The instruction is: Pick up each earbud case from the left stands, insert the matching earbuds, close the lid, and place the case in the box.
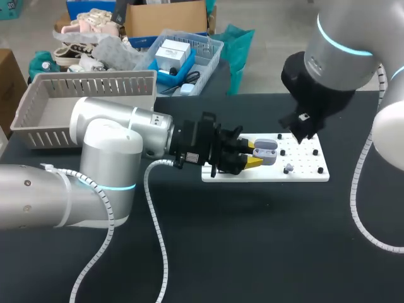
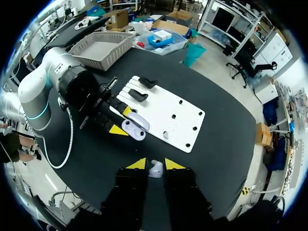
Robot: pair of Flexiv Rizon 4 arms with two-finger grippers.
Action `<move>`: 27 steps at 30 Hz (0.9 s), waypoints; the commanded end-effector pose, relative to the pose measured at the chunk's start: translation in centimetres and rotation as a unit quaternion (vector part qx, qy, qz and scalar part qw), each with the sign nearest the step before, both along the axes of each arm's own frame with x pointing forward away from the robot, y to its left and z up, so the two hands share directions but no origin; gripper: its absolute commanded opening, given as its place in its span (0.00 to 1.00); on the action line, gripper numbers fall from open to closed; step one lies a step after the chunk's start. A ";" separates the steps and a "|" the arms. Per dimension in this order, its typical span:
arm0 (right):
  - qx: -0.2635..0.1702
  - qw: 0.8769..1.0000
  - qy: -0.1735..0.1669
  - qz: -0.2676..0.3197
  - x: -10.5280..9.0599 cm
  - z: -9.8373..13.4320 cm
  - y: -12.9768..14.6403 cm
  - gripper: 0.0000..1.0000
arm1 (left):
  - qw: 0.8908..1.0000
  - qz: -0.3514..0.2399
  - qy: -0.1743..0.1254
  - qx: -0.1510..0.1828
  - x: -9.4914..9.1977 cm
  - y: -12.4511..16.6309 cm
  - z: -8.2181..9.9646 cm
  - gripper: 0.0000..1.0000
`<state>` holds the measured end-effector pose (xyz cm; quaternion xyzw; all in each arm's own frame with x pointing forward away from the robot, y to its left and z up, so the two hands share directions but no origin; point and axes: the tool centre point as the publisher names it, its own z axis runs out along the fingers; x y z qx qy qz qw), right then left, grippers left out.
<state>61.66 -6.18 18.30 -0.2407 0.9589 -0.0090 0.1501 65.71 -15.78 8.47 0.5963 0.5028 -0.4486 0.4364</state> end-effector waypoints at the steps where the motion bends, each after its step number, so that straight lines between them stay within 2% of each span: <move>1: 0.011 1.000 -0.011 0.005 -0.3 -0.4 0.5 0.00 | 1.000 0.002 -0.001 0.000 -0.1 0.0 0.0 0.00; 19: 0.011 1.000 -0.011 0.005 -0.3 -0.4 0.5 0.00 | 1.000 0.002 -0.001 0.000 -0.1 0.0 0.0 0.00; 22: 0.021 0.999 0.000 -0.042 -0.3 -0.9 1.1 0.00 | 1.000 0.002 -0.001 0.000 -0.1 0.0 0.0 0.00; 27: 0.021 0.993 -0.023 -0.110 0.0 -1.4 2.4 0.00 | 1.000 0.002 -0.001 0.000 -0.1 0.0 0.0 0.00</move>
